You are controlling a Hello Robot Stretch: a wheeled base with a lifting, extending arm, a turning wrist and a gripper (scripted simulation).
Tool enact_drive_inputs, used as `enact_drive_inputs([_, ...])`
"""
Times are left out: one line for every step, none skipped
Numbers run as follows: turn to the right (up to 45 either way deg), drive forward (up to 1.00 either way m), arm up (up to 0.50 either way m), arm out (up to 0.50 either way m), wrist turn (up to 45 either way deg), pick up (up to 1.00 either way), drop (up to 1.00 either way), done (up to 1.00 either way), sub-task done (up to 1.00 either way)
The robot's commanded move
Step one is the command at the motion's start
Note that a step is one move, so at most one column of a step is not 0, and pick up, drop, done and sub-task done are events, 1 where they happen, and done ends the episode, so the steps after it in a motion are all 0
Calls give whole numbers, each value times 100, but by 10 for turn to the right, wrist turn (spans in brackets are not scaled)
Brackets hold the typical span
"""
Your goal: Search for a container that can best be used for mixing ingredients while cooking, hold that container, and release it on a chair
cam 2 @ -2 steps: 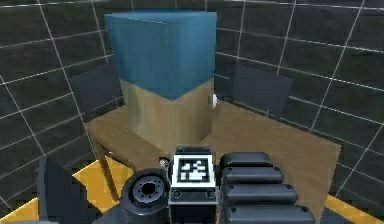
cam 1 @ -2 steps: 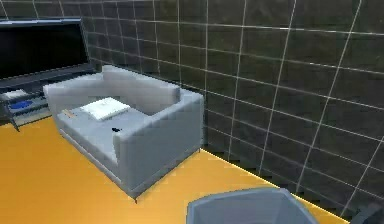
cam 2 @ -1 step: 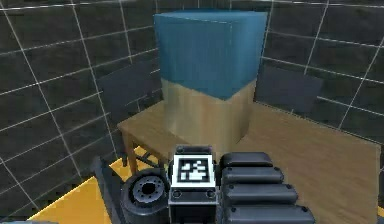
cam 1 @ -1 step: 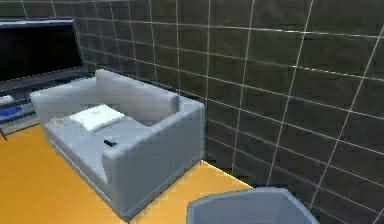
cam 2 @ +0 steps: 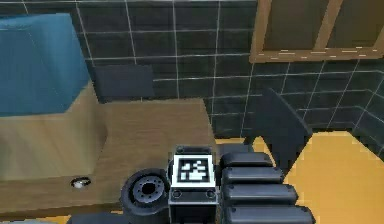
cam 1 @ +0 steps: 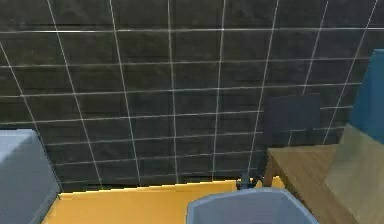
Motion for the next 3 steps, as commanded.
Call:
enact_drive_inputs([450, 0, 0, 0, 0, 0, 0, 0, 0])
enact_drive_inputs([420, 0, 0, 0, 0, 0, 0, 0, 0])
enact_drive_inputs([-450, 0, 0, 0, 0, 0, 0, 0, 0])
